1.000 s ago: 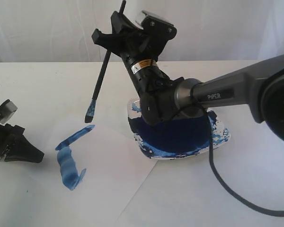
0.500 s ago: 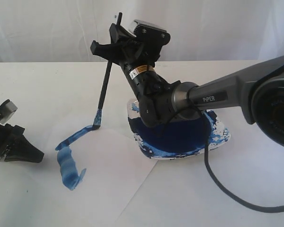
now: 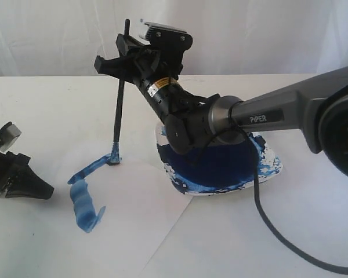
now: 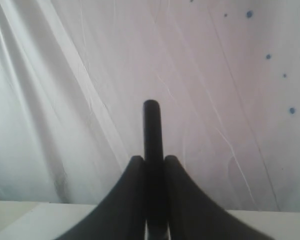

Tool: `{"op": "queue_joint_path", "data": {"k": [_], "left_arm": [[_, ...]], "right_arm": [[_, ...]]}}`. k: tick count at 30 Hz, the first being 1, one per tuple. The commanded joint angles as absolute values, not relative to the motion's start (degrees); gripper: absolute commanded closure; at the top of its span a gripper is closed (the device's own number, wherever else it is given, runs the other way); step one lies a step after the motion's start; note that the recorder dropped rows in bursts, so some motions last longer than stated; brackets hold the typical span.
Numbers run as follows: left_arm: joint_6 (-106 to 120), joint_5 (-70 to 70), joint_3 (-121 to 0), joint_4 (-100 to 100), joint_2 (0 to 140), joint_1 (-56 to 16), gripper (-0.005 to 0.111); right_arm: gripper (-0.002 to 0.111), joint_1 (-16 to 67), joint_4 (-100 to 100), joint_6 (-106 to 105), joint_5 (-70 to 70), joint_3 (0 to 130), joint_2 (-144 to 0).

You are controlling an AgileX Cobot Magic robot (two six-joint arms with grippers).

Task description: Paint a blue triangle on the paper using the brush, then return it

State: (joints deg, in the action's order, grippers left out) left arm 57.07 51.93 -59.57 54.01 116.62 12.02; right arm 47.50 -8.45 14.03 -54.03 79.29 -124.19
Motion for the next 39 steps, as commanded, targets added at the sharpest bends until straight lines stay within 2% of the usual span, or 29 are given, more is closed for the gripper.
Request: {"op": "queue_joint_path", "data": {"k": [1,7,24,39], "left_arm": [[57.4,52.1,-59.3,53.9,116.7,11.9,0.107],[57.4,52.1,-59.3,53.9,116.7,11.9,0.107],[57.4,52.1,-59.3,53.9,116.7,11.9,0.107],[57.4,52.1,-59.3,53.9,116.7,11.9,0.107]], "right_arm": [[0.108,48.3,-7.3,14.2,-47.2,79.3,-122.7],[0.108,49.3,-6.4,14.2,-45.2,79.3,-122.5],[0.108,52.8,-2.5,14.4,-28.4,79.3,-117.8],[0.108,55.9,-1.5,17.2,-26.7,79.3,-117.6]]}}
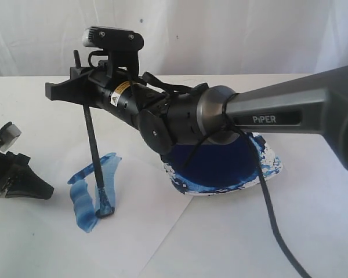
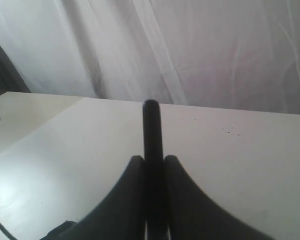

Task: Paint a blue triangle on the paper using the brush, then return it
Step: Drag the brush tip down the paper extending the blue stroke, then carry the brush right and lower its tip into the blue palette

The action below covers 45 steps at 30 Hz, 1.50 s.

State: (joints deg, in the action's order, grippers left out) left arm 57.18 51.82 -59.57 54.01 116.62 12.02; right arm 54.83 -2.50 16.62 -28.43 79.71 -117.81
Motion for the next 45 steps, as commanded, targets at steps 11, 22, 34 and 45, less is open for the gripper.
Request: {"op": "queue_joint_path", "data": {"k": [11,22,34,45], "left_arm": [[57.4,52.1,-59.3,53.9,116.7,11.9,0.107],[57.4,52.1,-59.3,53.9,116.7,11.9,0.107],[57.3,52.1,-59.3,54.0,116.7,11.9,0.107],[57.3,52.1,-59.3,54.0,116.7,11.9,0.107]], "right_arm": [[0.108,56.6,-0.5,18.3,-26.7,79.3,-116.5],[0.108,56.5,0.0,14.5,-28.3,79.3,-113.8],[0.108,56.4,0.0,8.2,-28.9,79.3,-107.8],[0.108,53.8,-0.7,7.7,-42.6,67.1,-98.5]]}}
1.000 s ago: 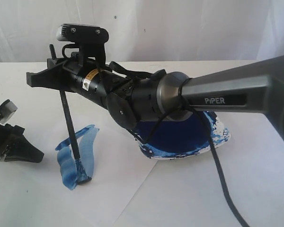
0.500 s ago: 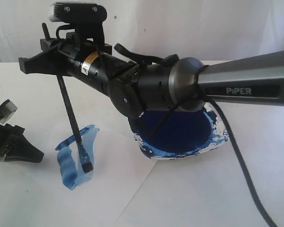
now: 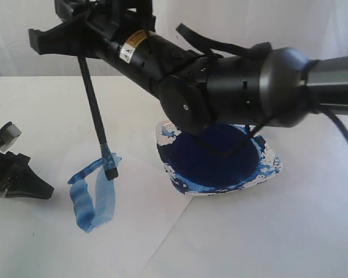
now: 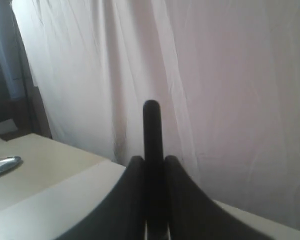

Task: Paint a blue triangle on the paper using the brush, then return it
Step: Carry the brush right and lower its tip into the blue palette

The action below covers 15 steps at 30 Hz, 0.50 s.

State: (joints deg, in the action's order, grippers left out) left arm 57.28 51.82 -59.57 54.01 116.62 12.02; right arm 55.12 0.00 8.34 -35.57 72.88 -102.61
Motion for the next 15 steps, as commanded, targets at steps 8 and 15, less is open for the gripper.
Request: {"op": "queue_joint_path", "data": {"k": [8,15], "left_arm": [[57.3,52.1,-59.3,54.0,116.7,11.9,0.107],[57.3,51.7,-59.3,54.0,116.7,11.9,0.107]], "right_arm": [[0.108,48.9,-16.8,7.7,-66.9,46.9,-85.8],[0.108,44.3,-37.5,13.8,-70.0,34.6,-77.2]]}}
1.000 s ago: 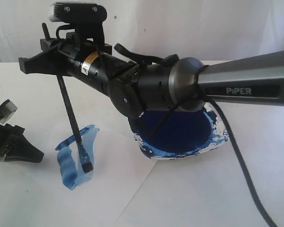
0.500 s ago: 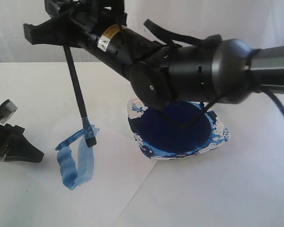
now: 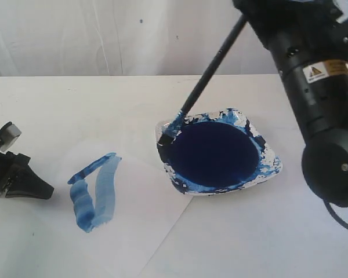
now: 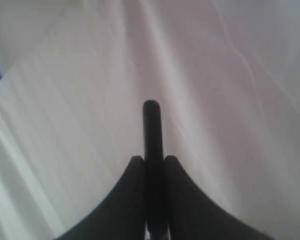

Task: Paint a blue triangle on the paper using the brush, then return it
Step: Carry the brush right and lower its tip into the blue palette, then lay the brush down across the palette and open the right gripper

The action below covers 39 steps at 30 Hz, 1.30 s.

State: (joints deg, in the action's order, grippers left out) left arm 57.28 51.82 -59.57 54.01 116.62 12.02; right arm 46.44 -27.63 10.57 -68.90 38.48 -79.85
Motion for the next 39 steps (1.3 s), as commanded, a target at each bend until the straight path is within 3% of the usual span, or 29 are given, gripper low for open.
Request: {"op": "queue_joint_path", "data": {"k": [1,5,14,25,39], "left_arm": [[57.3,51.2,-59.3,54.0,116.7,11.9,0.107],[57.3,50.0,-59.3,54.0,116.7,11.9,0.107],[57.0,50.4,-59.3,54.4,116.7,11.9,0.107],[57.0,50.4,-59.3,54.4,116.7,11.9,0.107],[57.0,50.4,-59.3,54.4,116.7,11.9,0.107]], "right_arm": [[0.108,43.6,-40.5,14.0,-70.0,34.1,-76.8],[0.108,39.3,-50.9,19.9,-70.0,32.6,-76.8],[0.108,32.4,-51.6,22.3,-70.0,32.6,-77.8],[0.108,27.9,-51.9,26.2,-69.9,41.5,-91.0],[0.108,19.1,-51.6,29.0,-44.6,46.8,-99.6]]}}
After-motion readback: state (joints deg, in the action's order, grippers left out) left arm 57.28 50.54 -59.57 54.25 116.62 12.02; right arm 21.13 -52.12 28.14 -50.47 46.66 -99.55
